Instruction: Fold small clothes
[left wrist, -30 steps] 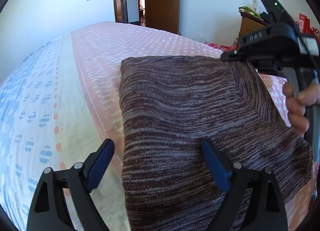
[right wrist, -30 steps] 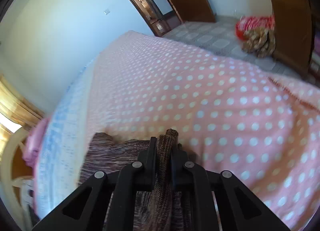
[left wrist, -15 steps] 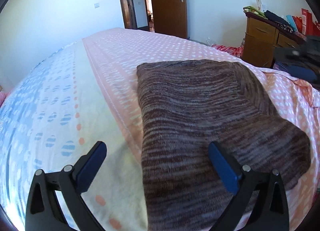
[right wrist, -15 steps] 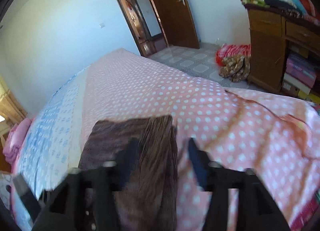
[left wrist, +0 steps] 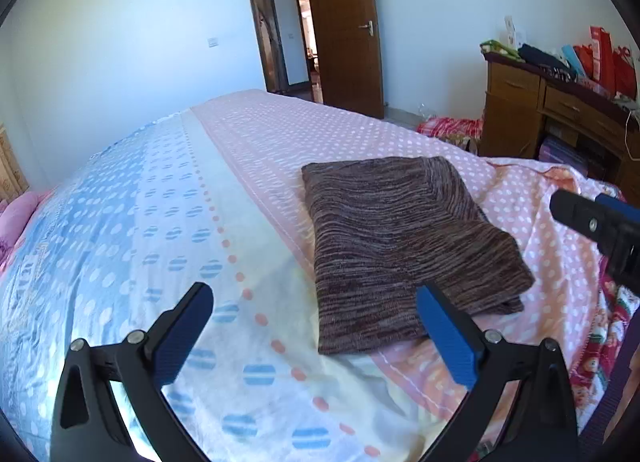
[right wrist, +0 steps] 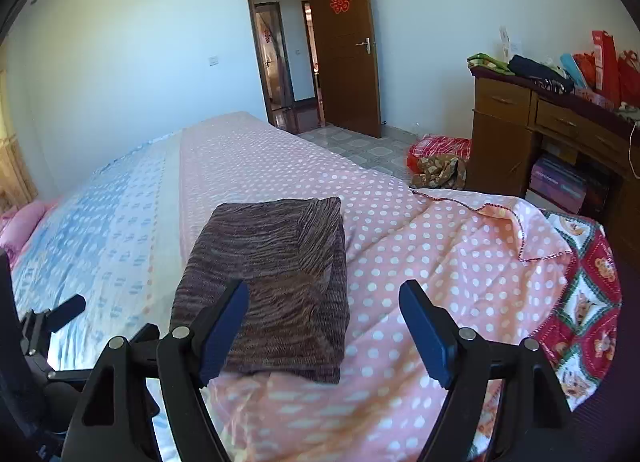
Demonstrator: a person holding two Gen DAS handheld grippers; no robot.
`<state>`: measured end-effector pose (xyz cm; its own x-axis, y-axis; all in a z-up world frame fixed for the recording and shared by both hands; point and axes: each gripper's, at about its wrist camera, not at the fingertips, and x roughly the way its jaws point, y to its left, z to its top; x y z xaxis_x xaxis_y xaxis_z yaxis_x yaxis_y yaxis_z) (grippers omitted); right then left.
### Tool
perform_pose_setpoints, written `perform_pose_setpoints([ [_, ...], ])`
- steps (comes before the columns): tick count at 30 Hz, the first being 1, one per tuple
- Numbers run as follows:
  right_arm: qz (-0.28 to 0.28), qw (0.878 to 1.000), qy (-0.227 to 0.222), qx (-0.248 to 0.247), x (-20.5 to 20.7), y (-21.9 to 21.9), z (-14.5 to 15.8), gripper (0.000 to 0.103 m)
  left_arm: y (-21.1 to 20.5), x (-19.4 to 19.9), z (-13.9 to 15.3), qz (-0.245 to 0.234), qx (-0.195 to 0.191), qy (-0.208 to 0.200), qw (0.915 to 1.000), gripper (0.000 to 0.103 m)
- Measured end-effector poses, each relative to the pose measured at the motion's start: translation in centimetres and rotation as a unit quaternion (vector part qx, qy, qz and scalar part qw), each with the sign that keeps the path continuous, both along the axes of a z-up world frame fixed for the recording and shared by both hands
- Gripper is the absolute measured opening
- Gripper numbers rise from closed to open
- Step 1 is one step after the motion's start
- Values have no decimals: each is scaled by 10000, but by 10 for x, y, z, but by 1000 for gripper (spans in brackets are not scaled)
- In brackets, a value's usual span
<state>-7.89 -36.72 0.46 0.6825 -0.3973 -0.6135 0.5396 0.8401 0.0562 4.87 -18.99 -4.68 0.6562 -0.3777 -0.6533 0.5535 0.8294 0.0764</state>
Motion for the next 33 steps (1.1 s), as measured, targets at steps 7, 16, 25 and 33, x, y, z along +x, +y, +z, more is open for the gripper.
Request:
perform_pose_setpoints([
  [7,50,9996,35,279,-41,19,21,79,19,-23,26,119,-311,332,9989,103],
  [16,268,9966,-490,-599,-90,58,62,85,45,-73,68,398,-617,-587,9956,103],
  [25,296,9921,-1017,-675,-108,65,86,86,64,-96,100,640,-1135,-1045,9859,103],
  [33,188,9907,-1163,-683,-116,59,94,86,53,-106,97,501,-907,-1287,9863,103],
])
